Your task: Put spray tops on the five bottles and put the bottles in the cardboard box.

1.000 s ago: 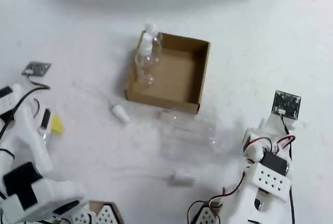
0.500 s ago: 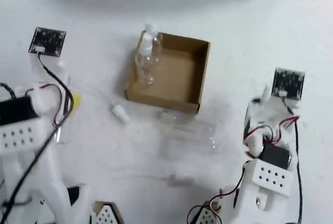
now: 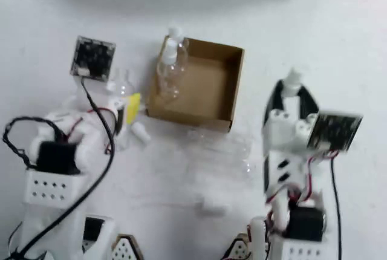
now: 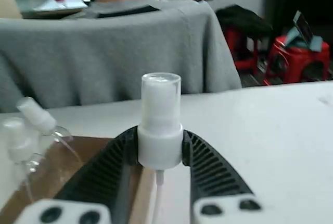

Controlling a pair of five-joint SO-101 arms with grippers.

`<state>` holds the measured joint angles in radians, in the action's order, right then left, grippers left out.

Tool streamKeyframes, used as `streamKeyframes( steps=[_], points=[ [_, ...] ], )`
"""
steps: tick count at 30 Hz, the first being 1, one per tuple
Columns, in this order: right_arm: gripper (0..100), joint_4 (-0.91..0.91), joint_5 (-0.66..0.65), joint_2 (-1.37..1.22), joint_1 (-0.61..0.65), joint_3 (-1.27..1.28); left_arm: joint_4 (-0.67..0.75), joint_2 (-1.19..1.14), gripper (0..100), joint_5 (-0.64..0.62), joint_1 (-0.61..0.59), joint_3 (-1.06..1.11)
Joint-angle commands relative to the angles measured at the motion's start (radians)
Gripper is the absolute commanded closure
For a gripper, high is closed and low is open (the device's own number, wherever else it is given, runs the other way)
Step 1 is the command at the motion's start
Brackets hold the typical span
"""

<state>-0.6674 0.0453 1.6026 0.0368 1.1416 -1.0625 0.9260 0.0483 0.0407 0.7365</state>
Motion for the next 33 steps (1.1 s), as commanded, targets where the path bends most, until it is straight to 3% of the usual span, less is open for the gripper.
streamKeyframes(
  steps=[1, 13, 21, 26, 29, 33],
  points=[
    [98.3, 0.12, 0.012, 0.193, 0.081, 0.023, 0.127, 0.119, 93, -0.011, 0.054, 0.098],
    [98.3, 0.544, 0.014, -0.064, 0.262, -0.183, 0.33, 0.572, 93, -0.011, 0.183, 0.393],
    [98.3, 0.522, 0.018, -0.364, 0.394, -0.568, 0.377, 0.763, 93, -0.012, 0.249, 0.489],
    [98.3, 0.328, 0.02, -0.498, 0.575, -0.758, 0.456, 0.895, 93, -0.011, 0.249, 0.655],
    [98.3, 0.232, 0.021, -0.533, 0.671, -0.795, 0.54, 0.911, 93, -0.011, 0.242, 0.749],
    [98.3, 0.228, 0.021, -0.542, 0.707, -0.775, 0.617, 0.906, 93, -0.008, 0.243, 0.825]
  ],
)
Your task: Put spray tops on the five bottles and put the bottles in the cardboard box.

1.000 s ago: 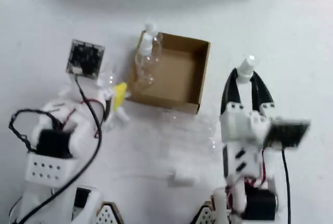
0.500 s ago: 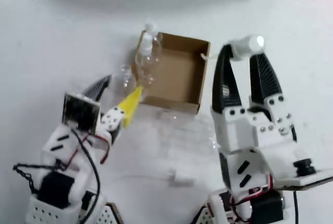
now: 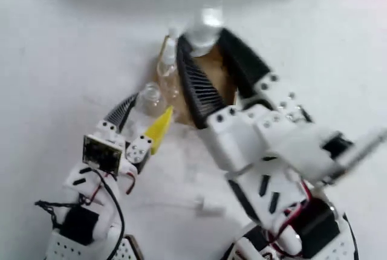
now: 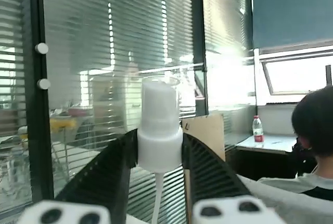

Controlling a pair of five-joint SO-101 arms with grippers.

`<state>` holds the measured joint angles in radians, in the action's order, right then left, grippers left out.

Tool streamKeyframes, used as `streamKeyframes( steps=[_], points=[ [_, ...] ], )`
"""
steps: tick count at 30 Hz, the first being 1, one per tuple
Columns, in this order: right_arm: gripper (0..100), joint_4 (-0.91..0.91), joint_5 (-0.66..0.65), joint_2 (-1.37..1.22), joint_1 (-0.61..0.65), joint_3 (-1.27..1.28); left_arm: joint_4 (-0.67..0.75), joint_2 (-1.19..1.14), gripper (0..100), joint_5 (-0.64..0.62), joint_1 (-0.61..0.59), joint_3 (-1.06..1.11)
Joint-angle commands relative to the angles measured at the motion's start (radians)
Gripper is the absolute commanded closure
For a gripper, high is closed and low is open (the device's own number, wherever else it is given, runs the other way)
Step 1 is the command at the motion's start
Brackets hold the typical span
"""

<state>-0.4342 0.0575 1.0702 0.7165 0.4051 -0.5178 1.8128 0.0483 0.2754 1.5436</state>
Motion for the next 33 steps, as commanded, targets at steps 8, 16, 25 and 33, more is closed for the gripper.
streamKeyframes(
  steps=[8, 16, 25, 33],
  points=[
    [98.3, 0.039, 0.008, -0.015, 0.025, 0.098, 0.166, 0.019, 93, -0.003, 0.005, 0.094],
    [98.3, 0.11, 0.003, -0.048, -0.008, 0.183, 0.167, 0.019, 93, -0.003, 0.005, 0.098],
    [98.3, 0.171, 0.008, -0.117, -0.073, 0.203, 0.167, 0.019, 93, -0.003, 0.005, 0.1],
    [98.3, 0.173, 0.009, -0.062, -0.067, 0.187, 0.167, 0.019, 93, -0.003, 0.005, 0.109]
  ],
)
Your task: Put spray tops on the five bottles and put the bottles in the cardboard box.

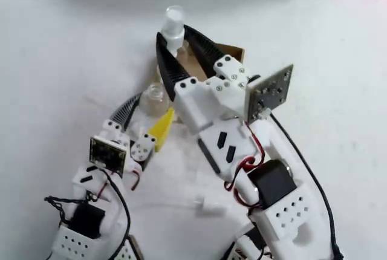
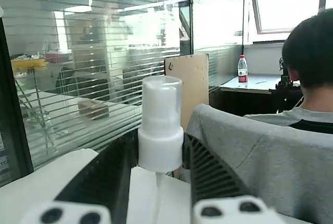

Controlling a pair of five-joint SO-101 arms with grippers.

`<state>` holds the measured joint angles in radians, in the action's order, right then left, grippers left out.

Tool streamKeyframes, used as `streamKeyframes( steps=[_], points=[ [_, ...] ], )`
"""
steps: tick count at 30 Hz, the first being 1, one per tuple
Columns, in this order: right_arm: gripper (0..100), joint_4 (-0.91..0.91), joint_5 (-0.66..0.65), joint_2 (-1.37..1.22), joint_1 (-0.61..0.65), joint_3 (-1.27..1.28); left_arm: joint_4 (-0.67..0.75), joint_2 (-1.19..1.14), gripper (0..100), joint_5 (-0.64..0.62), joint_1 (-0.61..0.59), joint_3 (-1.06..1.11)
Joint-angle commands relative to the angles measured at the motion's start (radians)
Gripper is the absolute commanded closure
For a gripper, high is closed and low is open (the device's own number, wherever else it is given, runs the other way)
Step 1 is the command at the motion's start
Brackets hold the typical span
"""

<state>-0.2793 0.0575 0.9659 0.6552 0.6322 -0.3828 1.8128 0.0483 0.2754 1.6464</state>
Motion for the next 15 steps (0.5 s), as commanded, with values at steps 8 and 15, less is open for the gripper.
streamKeyframes(
  steps=[8, 15],
  points=[
    [98.3, 0.002, 0.008, 0.061, 0.033, -0.012, 0.034, 0.019, 93, -0.003, 0.005, 0.017],
    [98.3, 0.005, 0.008, 0.064, 0.027, 0.052, 0.034, 0.019, 93, -0.003, 0.005, 0.018]
  ],
)
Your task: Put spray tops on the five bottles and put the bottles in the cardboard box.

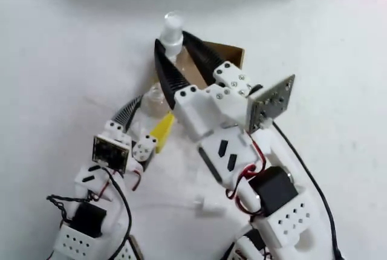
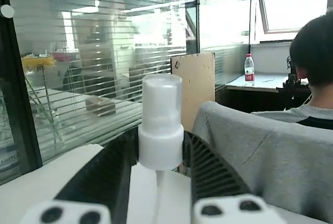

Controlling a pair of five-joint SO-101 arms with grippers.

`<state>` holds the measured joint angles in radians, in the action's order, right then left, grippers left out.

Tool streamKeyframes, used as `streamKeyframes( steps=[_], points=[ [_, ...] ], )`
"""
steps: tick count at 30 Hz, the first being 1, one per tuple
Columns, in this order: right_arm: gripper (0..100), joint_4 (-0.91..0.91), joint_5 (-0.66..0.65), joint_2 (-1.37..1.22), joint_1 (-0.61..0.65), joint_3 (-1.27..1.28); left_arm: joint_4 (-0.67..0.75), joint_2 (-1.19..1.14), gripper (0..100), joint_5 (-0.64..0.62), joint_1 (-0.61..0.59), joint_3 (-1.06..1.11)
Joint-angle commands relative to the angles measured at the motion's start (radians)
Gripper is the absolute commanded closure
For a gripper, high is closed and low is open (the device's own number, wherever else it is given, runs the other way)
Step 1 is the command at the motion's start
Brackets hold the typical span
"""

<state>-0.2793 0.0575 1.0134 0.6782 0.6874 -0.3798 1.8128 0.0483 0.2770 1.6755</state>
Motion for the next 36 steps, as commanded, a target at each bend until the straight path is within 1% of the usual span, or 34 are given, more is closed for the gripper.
streamKeyframes(
  steps=[1, 13, 17, 18, 20, 22, 23, 25, 30, 36],
  points=[
    [98.3, 0.005, 0.008, 0.016, 0.004, 0.003, 0.031, 0.019, 93, -0.003, 0.004, -0.011],
    [98.3, -0.002, 0.009, 0.024, 0.012, 0.152, 0.029, 0.019, 93, -0.003, 0.004, -0.011],
    [97.7, -0.004, 0.009, 0.024, 0.079, 0.221, 0.029, 0.019, 93, -0.003, 0.004, -0.011],
    [96.3, -0.004, 0.009, 0.024, 0.099, 0.23, 0.029, 0.019, 93, -0.003, 0.004, -0.011],
    [90.0, -0.016, 0.009, 0.024, 0.131, 0.235, 0.029, 0.019, 93, -0.003, 0.004, -0.011],
    [83.4, -0.076, 0.009, 0.022, 0.151, 0.222, 0.029, 0.019, 93, -0.003, 0.004, -0.011],
    [82.0, -0.108, 0.009, 0.016, 0.159, 0.207, 0.029, 0.019, 93, -0.003, 0.004, -0.011],
    [83.0, -0.147, 0.009, 0.021, 0.16, 0.183, 0.029, 0.019, 93, -0.003, 0.004, -0.011],
    [90.8, -0.179, 0.009, 0.024, 0.156, 0.092, 0.029, 0.019, 93, -0.003, 0.004, -0.011],
    [88.1, -0.378, 0.008, 0.013, 0.142, -0.078, 0.029, 0.019, 93, -0.003, 0.004, -0.011]
  ],
)
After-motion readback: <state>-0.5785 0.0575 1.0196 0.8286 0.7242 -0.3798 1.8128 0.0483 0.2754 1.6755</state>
